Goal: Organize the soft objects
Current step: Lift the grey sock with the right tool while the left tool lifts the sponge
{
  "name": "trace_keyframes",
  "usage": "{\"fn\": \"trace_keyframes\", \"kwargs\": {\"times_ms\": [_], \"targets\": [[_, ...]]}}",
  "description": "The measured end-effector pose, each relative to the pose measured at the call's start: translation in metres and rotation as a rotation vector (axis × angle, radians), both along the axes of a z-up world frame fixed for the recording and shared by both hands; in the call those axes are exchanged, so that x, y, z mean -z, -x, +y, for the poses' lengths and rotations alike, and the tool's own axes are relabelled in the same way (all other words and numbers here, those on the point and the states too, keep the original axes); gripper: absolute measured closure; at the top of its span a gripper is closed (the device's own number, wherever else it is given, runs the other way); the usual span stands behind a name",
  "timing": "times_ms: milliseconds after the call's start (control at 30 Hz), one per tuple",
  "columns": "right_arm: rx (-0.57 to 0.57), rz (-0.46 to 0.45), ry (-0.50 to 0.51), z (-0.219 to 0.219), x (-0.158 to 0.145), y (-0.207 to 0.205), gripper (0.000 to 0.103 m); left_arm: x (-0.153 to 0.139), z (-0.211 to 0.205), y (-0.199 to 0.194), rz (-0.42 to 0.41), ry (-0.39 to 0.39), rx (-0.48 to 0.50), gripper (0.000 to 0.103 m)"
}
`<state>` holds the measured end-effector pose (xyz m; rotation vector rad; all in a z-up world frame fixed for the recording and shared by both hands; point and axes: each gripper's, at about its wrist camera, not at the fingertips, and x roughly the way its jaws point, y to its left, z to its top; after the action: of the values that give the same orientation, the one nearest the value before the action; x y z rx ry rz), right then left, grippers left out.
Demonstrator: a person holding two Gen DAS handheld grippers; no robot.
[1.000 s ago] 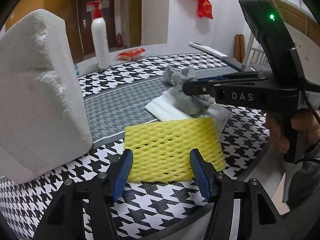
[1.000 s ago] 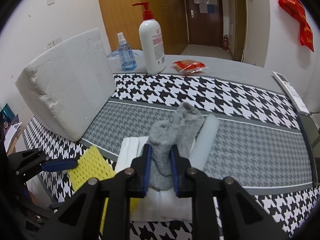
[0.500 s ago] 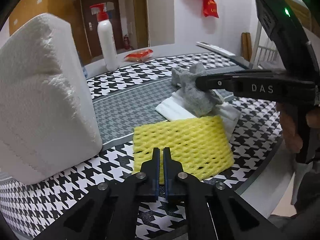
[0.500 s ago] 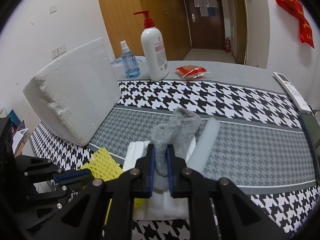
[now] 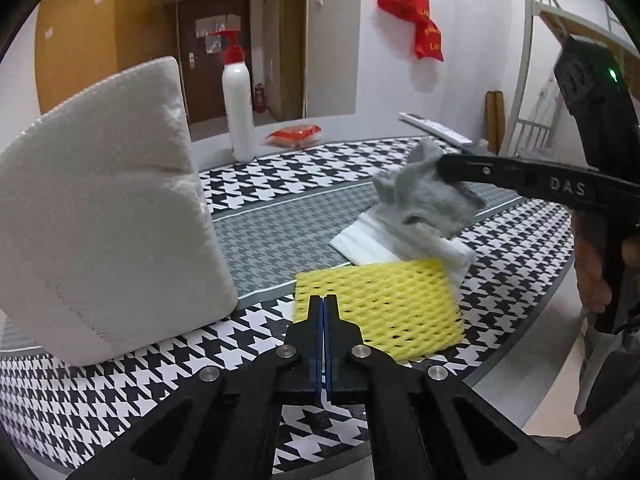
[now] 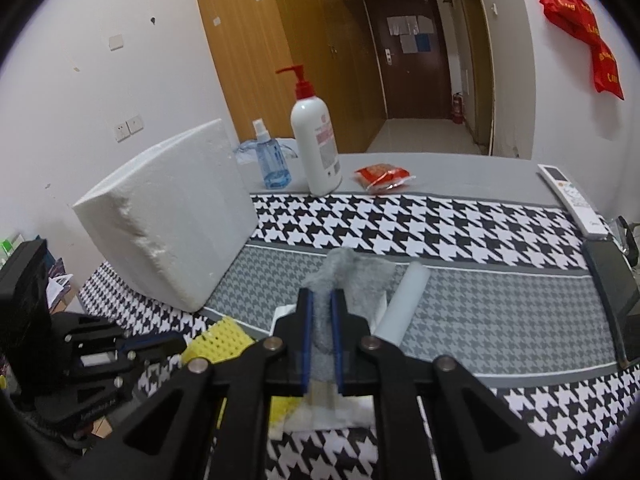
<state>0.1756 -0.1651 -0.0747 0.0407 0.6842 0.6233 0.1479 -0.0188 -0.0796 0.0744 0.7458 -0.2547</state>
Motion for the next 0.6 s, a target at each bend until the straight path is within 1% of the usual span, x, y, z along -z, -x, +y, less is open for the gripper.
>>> {"fn": "trace_keyframes", "kwargs": {"times_ms": [167, 233, 267, 300, 333, 367, 400, 433, 467, 533, 567, 600], "targets": [[0.005, -0.010, 0.003, -0.011, -0.002, 0.018, 0.092, 0.003, -0.010, 0.002, 0.013, 0.010, 0.070, 0.103], [0.018, -0.009, 0.002, -0.017, -0.002, 0.025, 0.092, 0.004, -0.015, 0.003, 0.015, 0.005, 0.103, 0.101], [0.020, -0.004, 0.002, -0.018, -0.002, 0.026, 0.092, 0.006, -0.018, 0.003, 0.020, -0.003, 0.113, 0.097], [0.029, -0.001, 0.002, -0.020, -0.001, 0.027, 0.092, 0.007, -0.019, 0.003, 0.026, -0.009, 0.119, 0.093], [0.038, 0.001, 0.003, -0.022, 0.000, 0.029, 0.092, 0.010, -0.022, 0.002, 0.036, -0.020, 0.131, 0.080], [0.040, 0.002, 0.003, -0.024, 0.000, 0.031, 0.092, 0.011, -0.024, 0.002, 0.040, -0.030, 0.146, 0.064], [0.048, 0.000, 0.003, -0.026, 0.000, 0.034, 0.092, 0.012, -0.026, 0.003, 0.039, -0.035, 0.156, 0.058], [0.051, 0.000, 0.001, -0.028, 0.000, 0.035, 0.092, 0.012, -0.028, 0.005, 0.034, -0.041, 0.175, 0.052], [0.051, 0.002, 0.004, -0.029, 0.001, 0.038, 0.092, 0.011, -0.029, 0.007, 0.030, -0.039, 0.191, 0.052], [0.057, 0.009, 0.009, -0.031, 0.004, 0.040, 0.091, 0.010, -0.031, 0.008, 0.029, -0.044, 0.224, 0.047], [0.056, 0.014, 0.010, -0.031, 0.006, 0.041, 0.091, 0.011, -0.033, 0.009, 0.029, -0.055, 0.233, 0.039], [0.057, 0.017, 0.016, -0.031, 0.008, 0.041, 0.091, 0.012, -0.035, 0.010, 0.028, -0.070, 0.242, 0.034]]}}
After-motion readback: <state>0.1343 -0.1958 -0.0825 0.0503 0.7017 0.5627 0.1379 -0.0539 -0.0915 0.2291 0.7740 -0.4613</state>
